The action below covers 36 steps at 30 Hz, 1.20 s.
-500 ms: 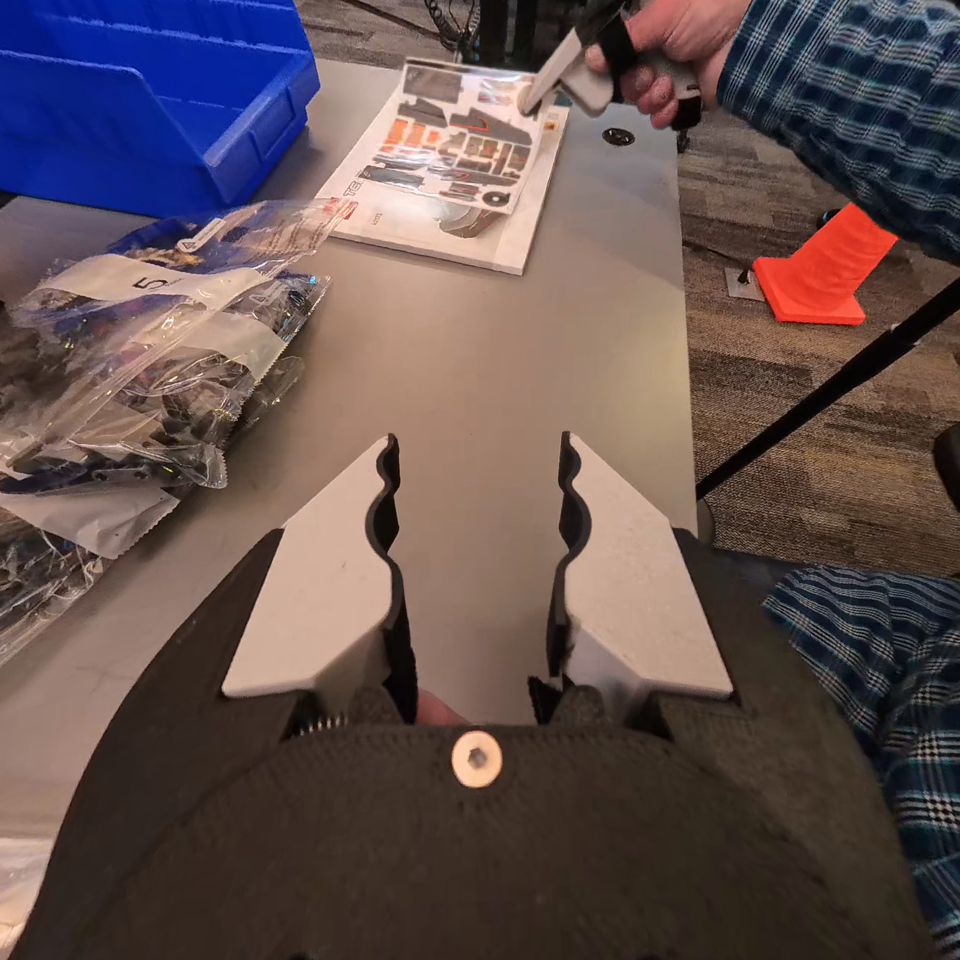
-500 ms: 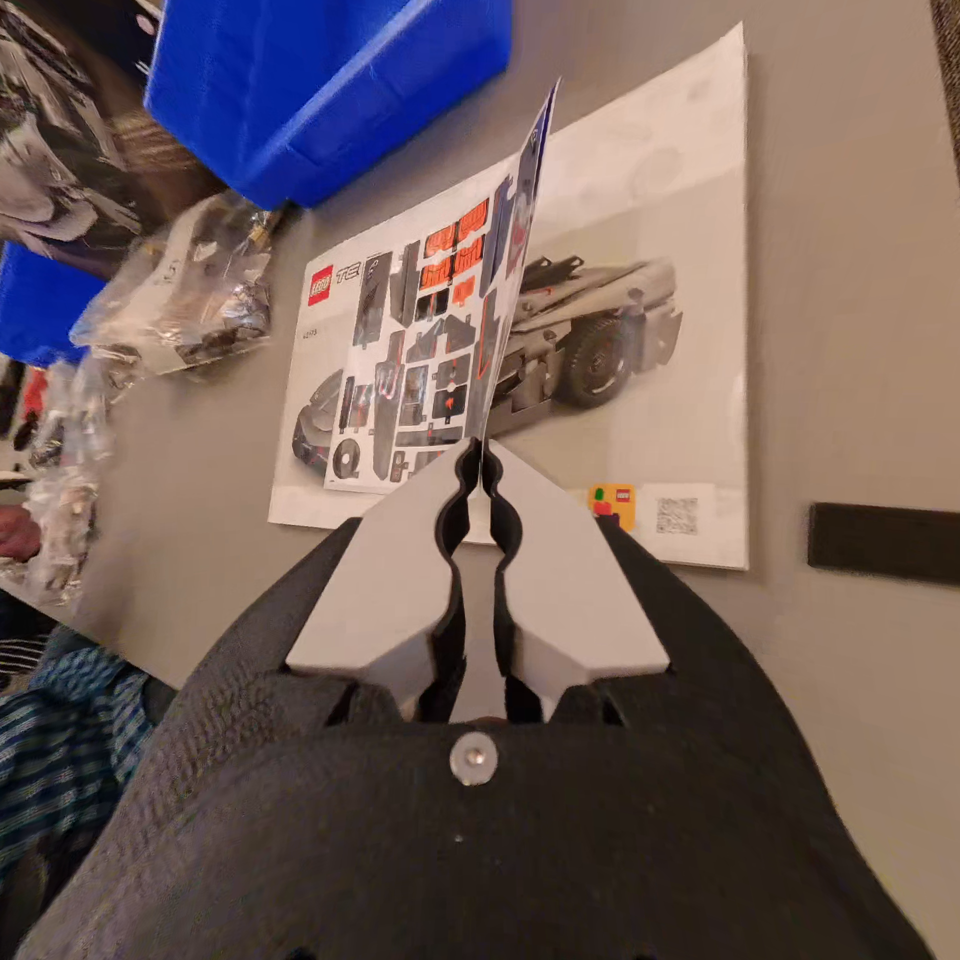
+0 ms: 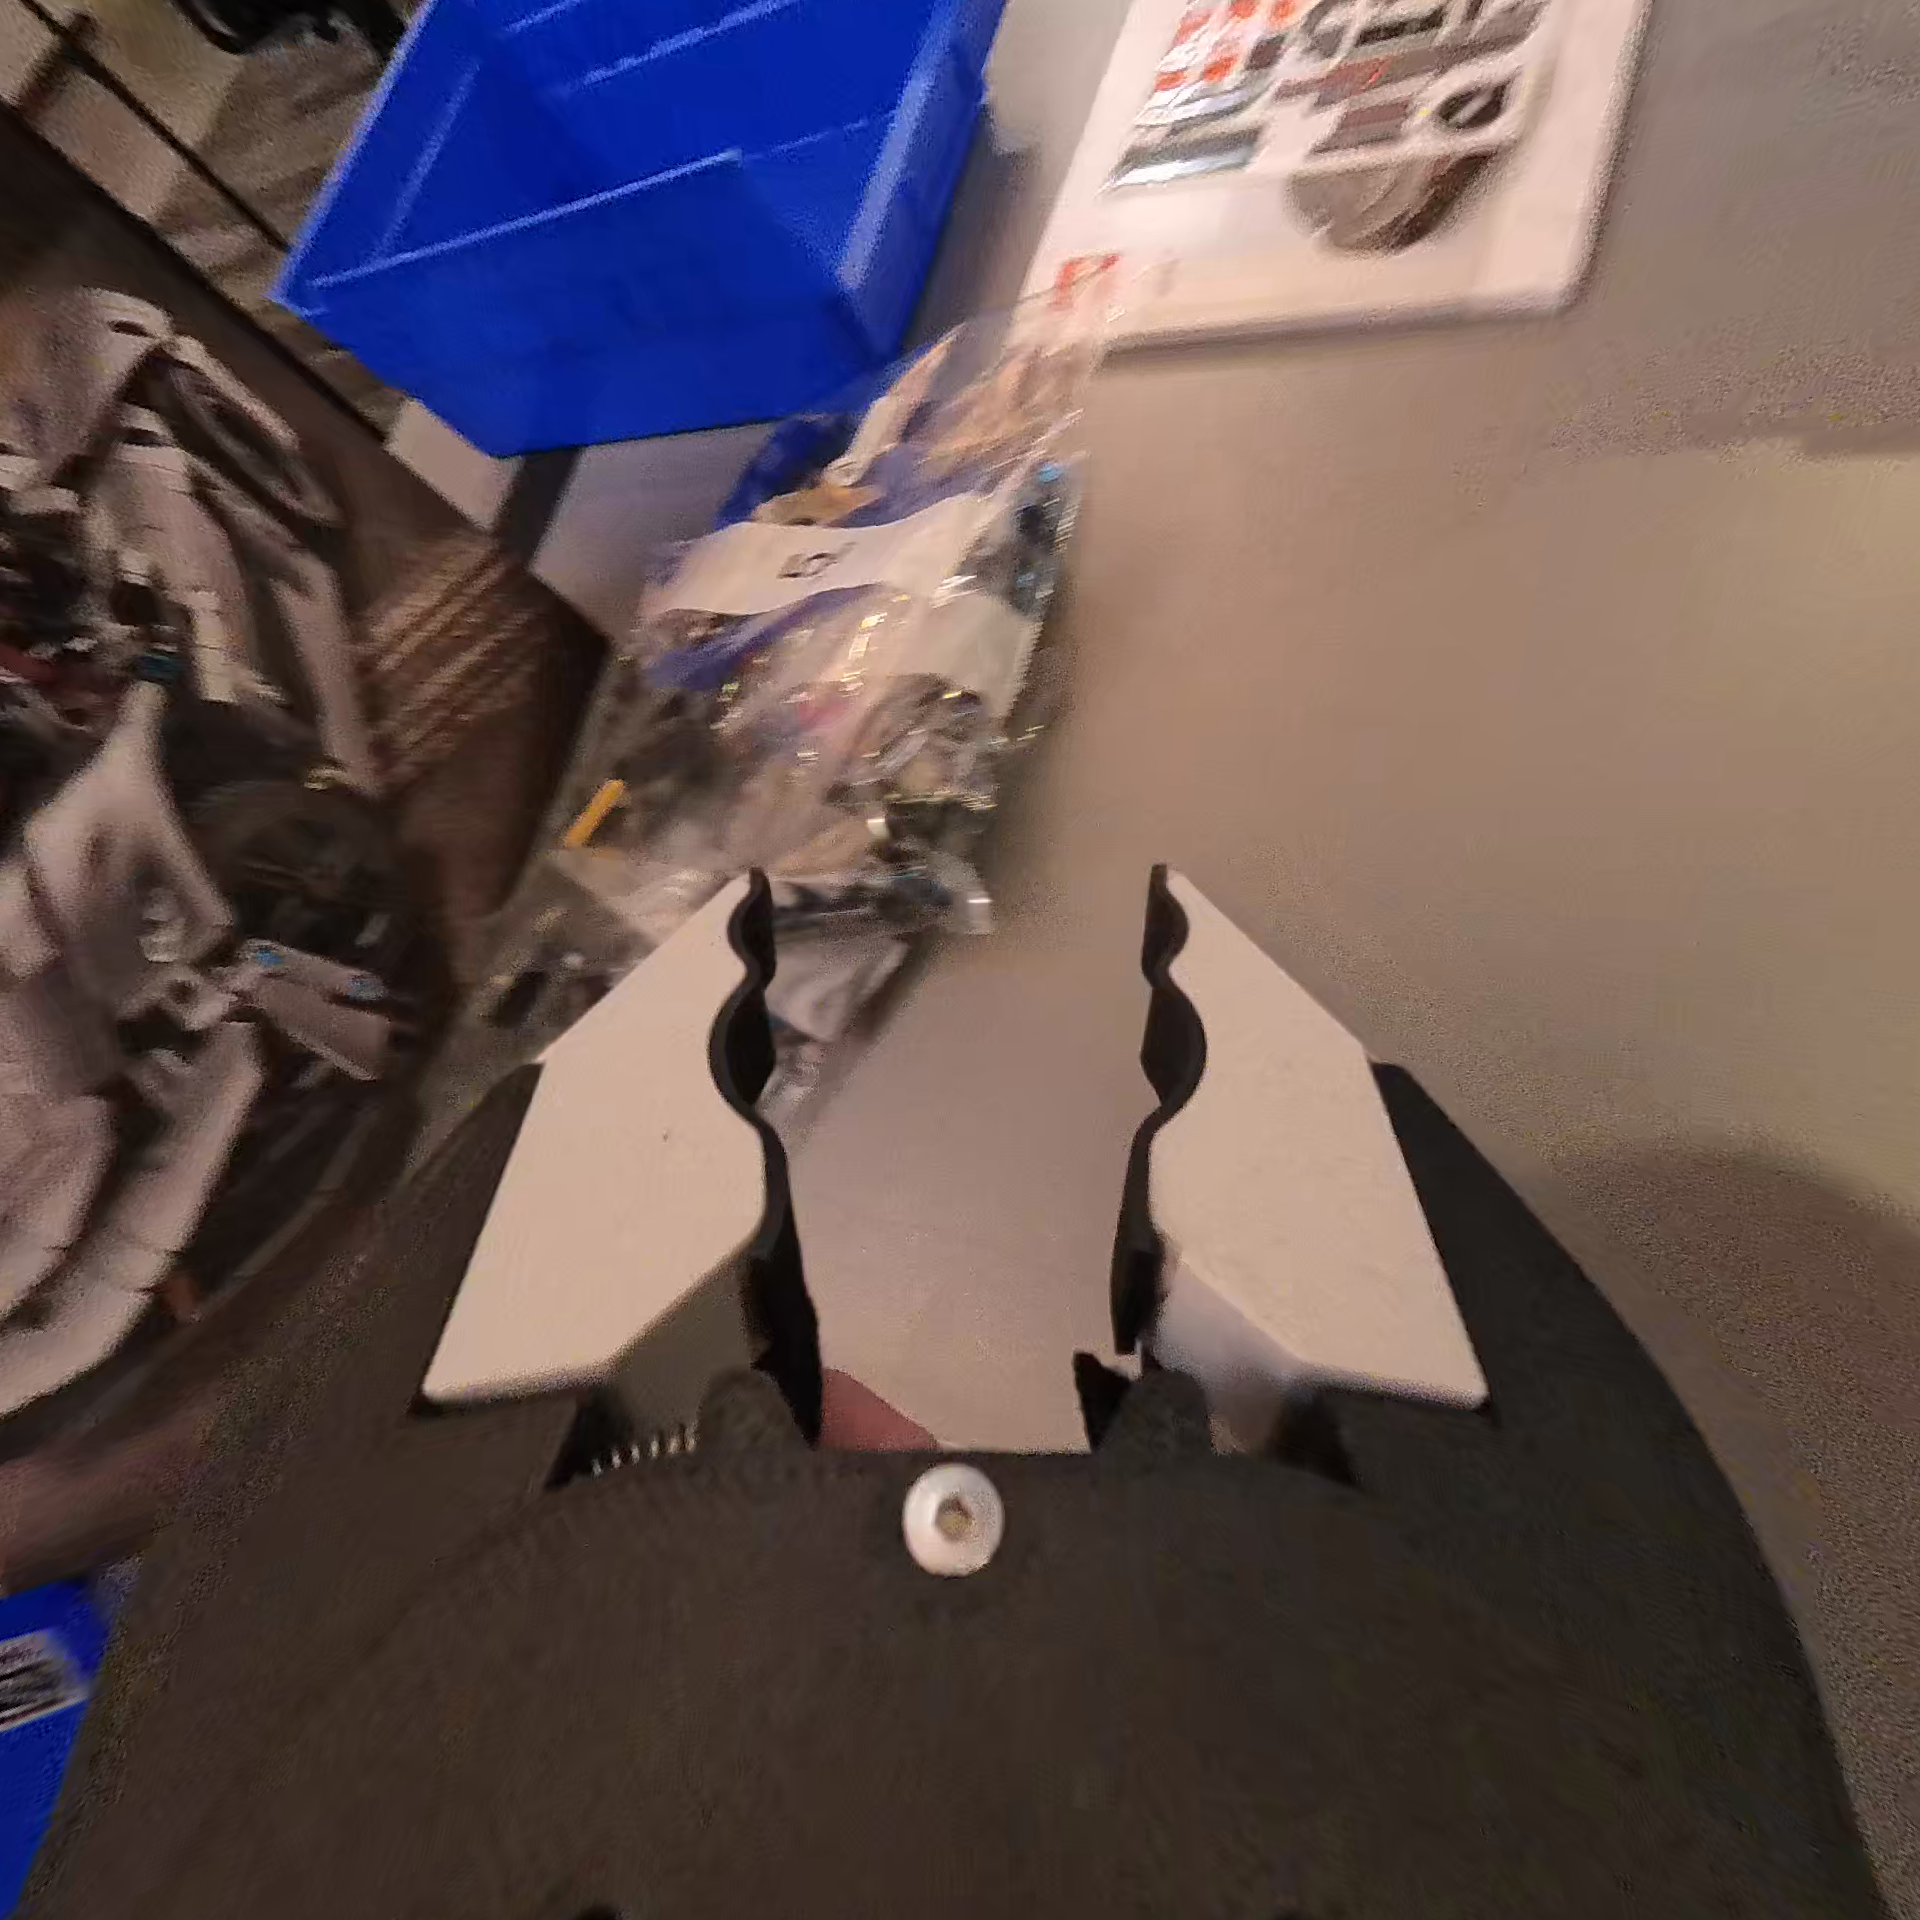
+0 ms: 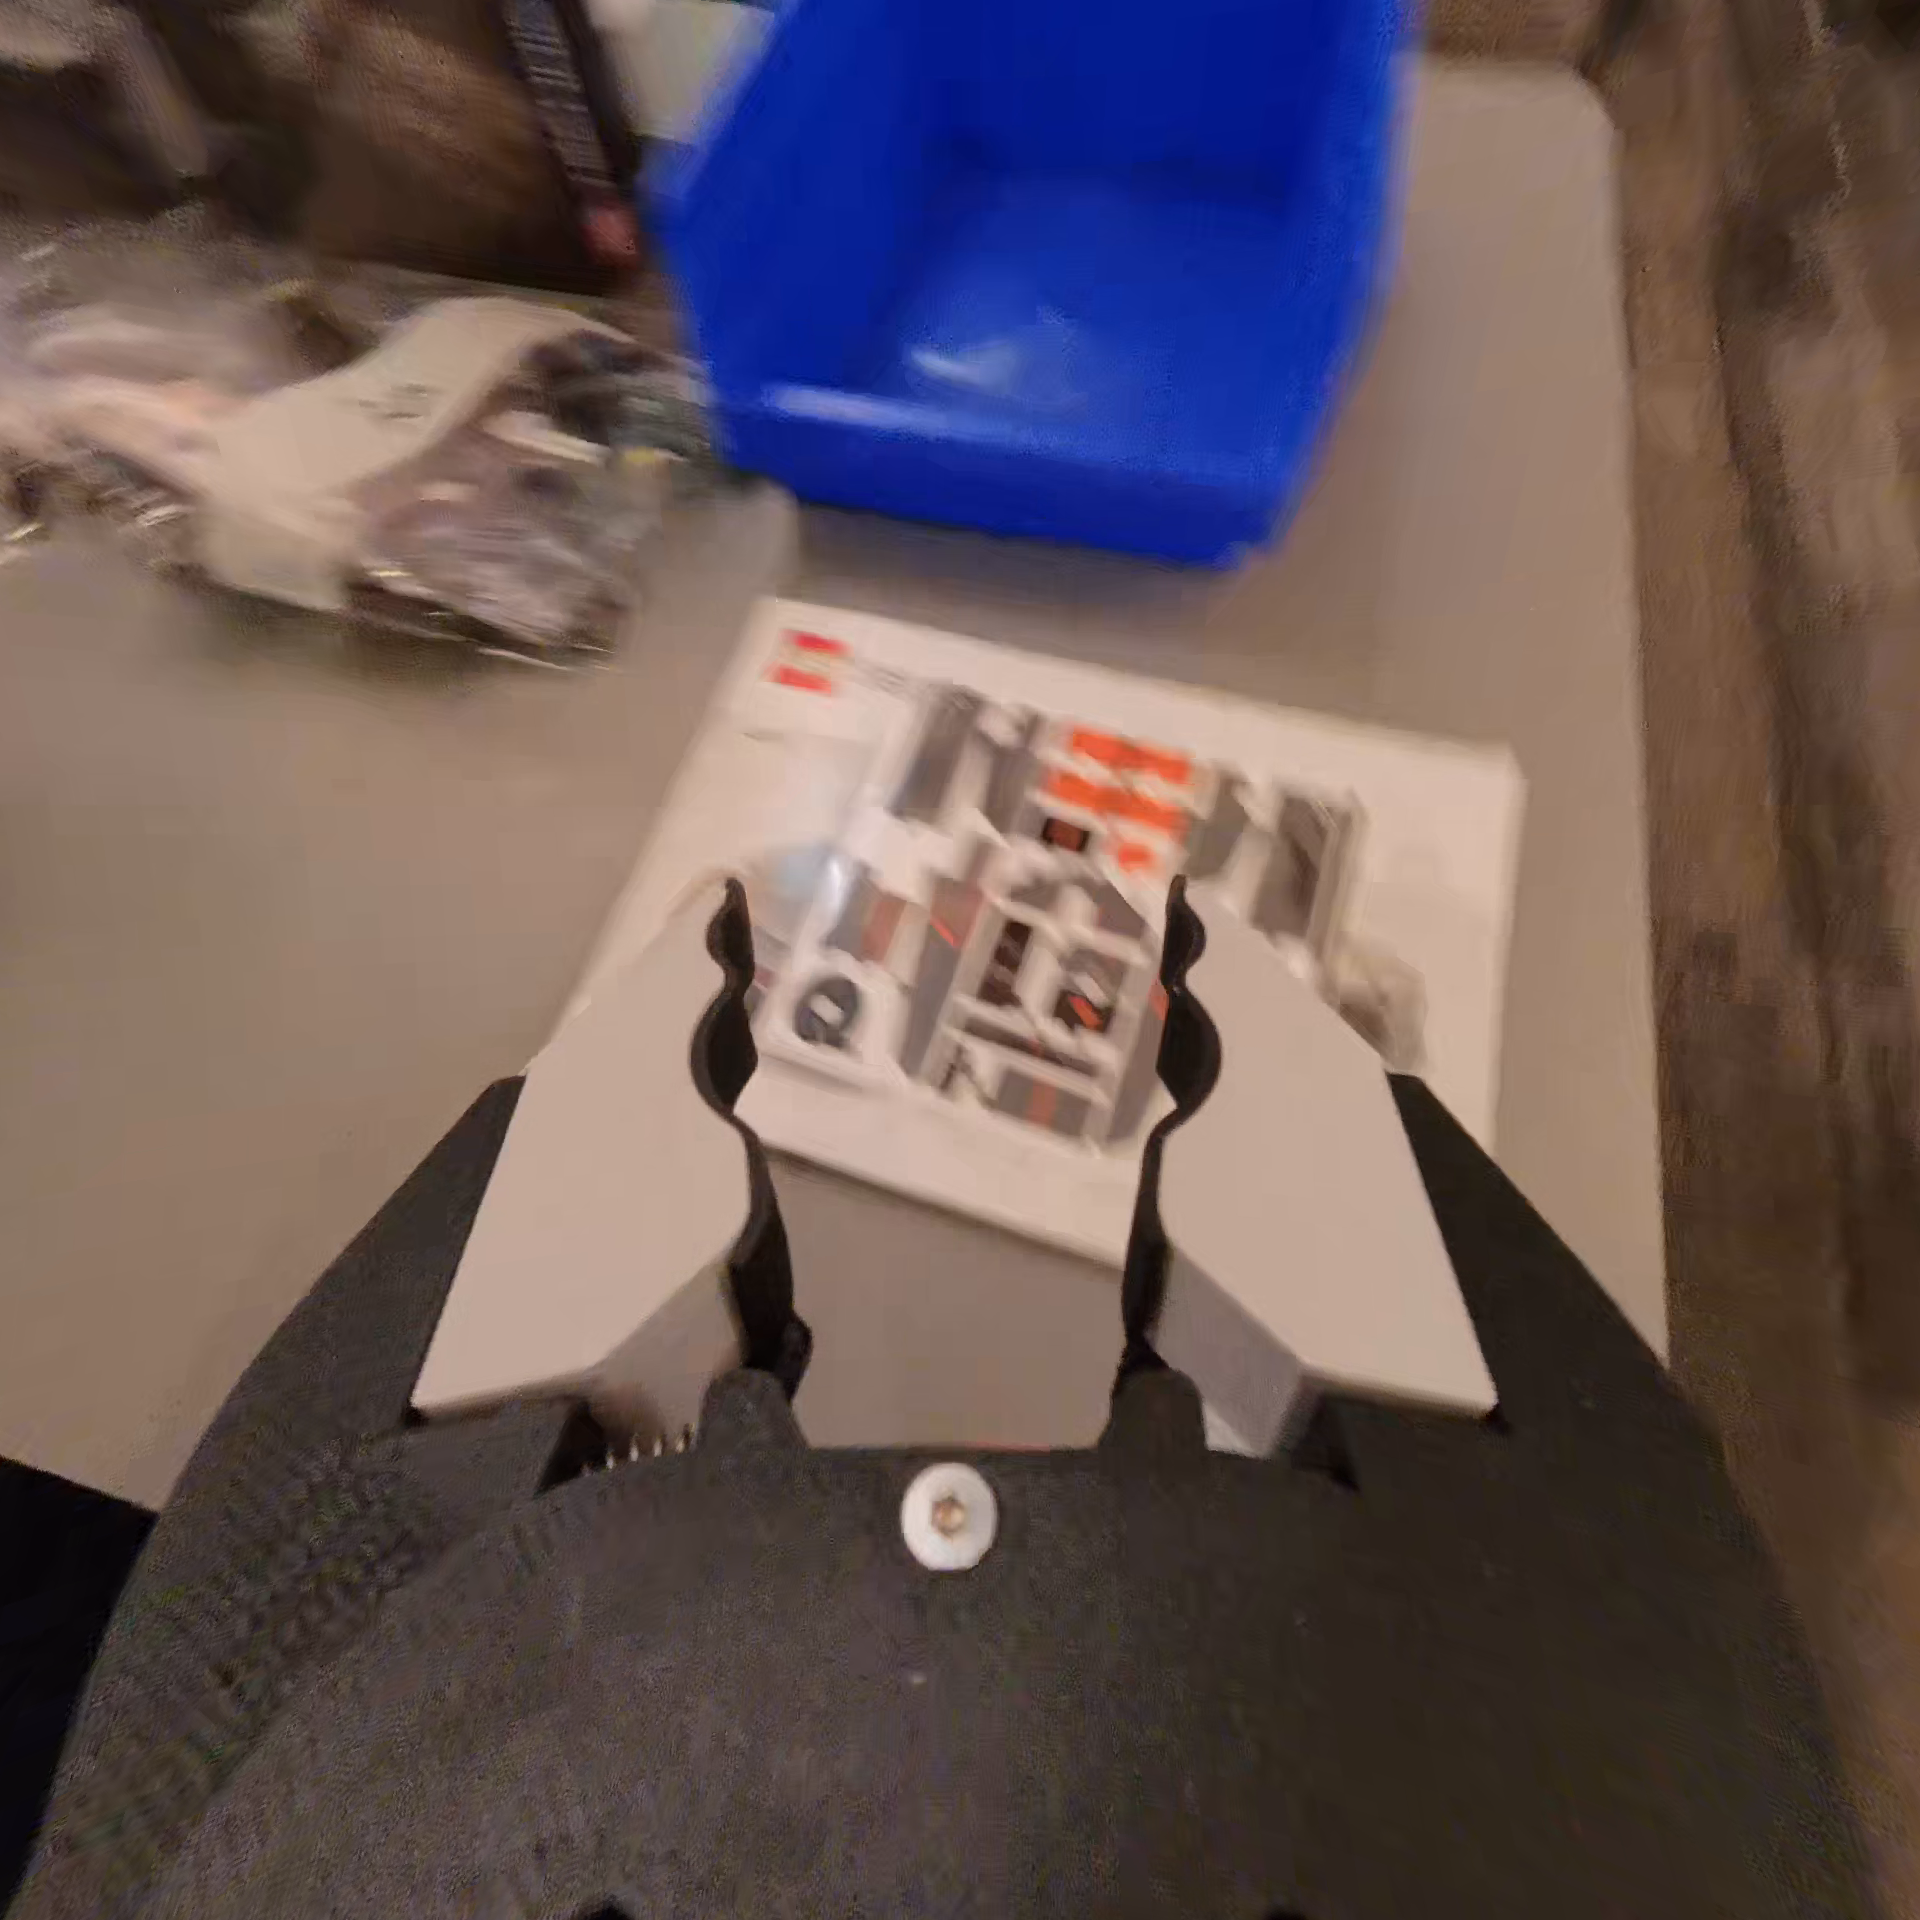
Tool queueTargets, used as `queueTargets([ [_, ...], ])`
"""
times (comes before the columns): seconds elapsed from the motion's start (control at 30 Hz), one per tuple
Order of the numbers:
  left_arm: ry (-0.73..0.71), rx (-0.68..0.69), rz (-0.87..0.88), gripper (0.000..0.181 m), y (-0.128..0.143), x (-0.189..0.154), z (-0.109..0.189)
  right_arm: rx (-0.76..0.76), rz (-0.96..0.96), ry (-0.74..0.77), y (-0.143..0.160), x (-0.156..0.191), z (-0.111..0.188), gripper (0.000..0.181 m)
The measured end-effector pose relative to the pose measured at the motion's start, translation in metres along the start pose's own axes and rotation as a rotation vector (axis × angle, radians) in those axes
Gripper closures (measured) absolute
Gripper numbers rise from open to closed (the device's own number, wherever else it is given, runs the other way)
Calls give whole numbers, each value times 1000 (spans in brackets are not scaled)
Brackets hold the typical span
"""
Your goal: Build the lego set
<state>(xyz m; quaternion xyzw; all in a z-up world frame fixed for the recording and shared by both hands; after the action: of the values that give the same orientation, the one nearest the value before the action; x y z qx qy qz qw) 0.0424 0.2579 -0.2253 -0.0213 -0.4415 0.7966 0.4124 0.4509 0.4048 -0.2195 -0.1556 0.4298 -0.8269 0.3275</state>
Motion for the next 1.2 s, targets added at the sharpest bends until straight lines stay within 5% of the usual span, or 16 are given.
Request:
queueTargets([
  [0.2, -63, 128, -130, 116, 15, 47, -44, -8, 646, -102, -35, 122, -81, 120],
  [0.3, -24, 148, -194, 117, 16, 55, -60, 60, 817, -96, -32, 142, -122, 132],
  [0.43, 60, 148, -241, 132, 11, 56, -64, 58, 914, -84, -34, 146, -147, 181],
  [0.53, 120, 144, -277, 136, 8, 57, -61, 30, 904, -125, -44, 145, -146, 181],
  [0.9, 115, 93, -252, 107, -13, 65, -60, -85, 765, -238, -129, 153, -107, 181],
  [1.1, 28, 24, -236, 173, -24, 81, -57, -152, 733, -282, -167, 159, -87, 181],
  [1.2, 23, -5, -232, 181, -30, 86, -55, -154, 716, -292, -180, 158, -83, 181],
])
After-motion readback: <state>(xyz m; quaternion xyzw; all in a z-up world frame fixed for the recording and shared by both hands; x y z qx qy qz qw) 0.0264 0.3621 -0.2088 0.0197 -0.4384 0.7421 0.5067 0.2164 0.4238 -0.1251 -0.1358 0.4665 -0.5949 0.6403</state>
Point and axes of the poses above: each gripper's, where its closed fingertips meet, z back along the fingers, y out of its underside, x = y × z across the jaws, the point moved 8 cm from there along z, back along the fingers, and after that the axes turned 3 degrees about y, right-handed, at the moved point
